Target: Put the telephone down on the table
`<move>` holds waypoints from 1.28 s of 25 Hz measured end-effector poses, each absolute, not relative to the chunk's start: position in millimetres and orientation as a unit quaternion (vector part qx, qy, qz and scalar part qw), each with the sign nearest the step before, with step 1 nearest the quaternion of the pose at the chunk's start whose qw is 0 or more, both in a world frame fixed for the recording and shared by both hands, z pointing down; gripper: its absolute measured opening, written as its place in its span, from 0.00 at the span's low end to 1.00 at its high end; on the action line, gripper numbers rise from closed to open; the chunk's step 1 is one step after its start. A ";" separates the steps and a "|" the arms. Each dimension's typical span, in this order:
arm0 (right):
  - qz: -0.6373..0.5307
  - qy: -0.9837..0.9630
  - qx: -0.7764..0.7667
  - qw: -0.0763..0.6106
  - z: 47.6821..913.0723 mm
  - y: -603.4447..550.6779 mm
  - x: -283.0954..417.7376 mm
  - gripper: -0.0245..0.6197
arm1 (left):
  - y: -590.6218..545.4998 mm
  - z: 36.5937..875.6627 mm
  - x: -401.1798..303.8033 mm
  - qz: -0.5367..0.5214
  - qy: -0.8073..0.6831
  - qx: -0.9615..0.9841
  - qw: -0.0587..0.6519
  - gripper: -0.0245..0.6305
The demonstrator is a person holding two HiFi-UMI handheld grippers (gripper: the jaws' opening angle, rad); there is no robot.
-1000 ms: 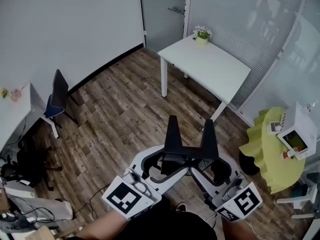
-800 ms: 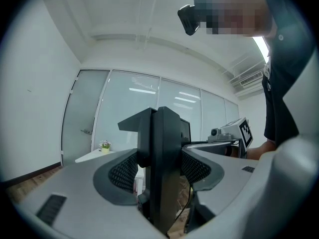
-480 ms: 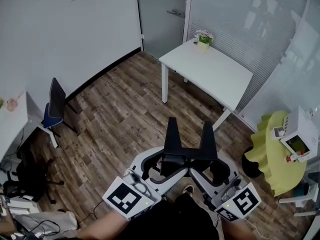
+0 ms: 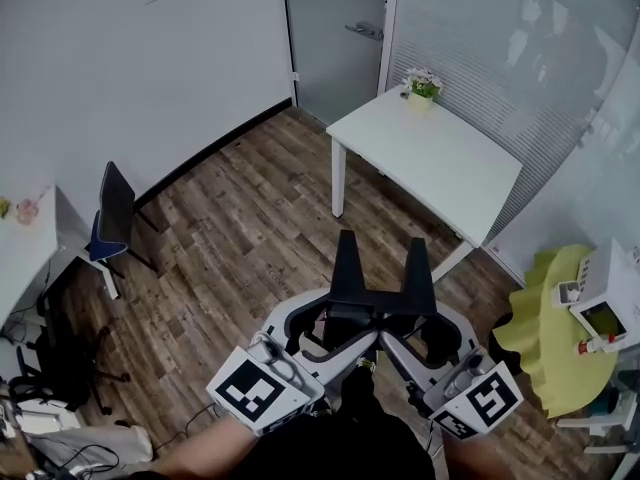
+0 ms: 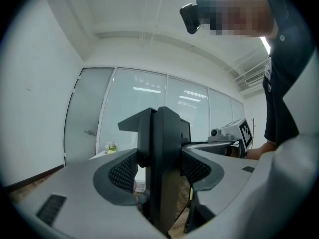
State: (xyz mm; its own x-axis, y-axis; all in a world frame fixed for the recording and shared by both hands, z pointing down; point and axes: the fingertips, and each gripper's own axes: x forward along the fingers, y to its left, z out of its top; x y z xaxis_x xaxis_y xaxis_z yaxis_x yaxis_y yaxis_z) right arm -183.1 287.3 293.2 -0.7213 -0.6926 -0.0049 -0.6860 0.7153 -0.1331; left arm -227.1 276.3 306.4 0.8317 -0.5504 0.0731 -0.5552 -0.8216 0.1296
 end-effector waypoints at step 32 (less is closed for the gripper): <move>-0.075 0.924 -0.376 0.021 302.4 -2.0 -71.4 0.40 | -12.3 316.3 -114.5 0.032 -0.284 0.954 0.089 0.46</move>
State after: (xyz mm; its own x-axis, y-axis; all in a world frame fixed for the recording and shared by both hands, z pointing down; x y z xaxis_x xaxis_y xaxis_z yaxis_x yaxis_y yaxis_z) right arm -71.4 -2.0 302.4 -0.7170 -0.6968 0.0182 -0.6906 0.7066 -0.1541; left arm -114.5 -12.3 316.3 0.8364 -0.5364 0.1124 -0.5479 -0.8228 0.1508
